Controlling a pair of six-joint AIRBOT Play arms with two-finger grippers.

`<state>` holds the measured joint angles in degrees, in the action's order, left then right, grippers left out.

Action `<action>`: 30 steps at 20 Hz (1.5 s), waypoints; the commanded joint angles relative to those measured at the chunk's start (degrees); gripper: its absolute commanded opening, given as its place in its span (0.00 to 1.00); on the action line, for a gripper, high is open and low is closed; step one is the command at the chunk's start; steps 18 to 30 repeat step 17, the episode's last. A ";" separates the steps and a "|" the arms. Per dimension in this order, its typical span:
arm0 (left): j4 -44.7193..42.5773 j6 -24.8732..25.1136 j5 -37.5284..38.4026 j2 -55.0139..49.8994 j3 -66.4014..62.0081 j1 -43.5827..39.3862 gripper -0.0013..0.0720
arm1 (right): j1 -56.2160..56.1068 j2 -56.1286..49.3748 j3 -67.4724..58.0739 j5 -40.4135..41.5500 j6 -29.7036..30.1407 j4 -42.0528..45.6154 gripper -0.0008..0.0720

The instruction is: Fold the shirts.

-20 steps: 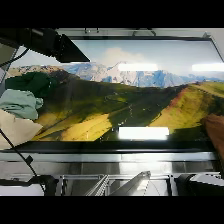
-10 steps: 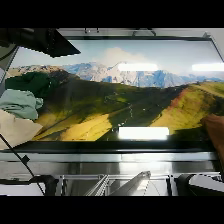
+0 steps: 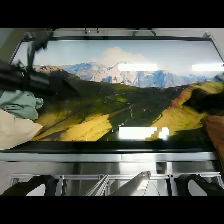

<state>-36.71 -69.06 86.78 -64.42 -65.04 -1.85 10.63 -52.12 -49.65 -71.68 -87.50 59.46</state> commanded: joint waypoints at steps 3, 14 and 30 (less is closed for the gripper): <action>-1.55 2.40 -11.58 15.91 34.29 -1.92 0.05 | -21.99 12.26 22.29 14.23 -2.05 -2.49 0.04; -0.74 2.51 -12.52 27.39 39.93 -1.92 0.05 | -23.47 10.62 21.51 15.96 -0.79 -4.68 0.04; -0.76 1.57 -13.33 29.18 39.93 -1.92 0.04 | -23.47 10.62 21.51 15.96 -0.79 -4.66 0.04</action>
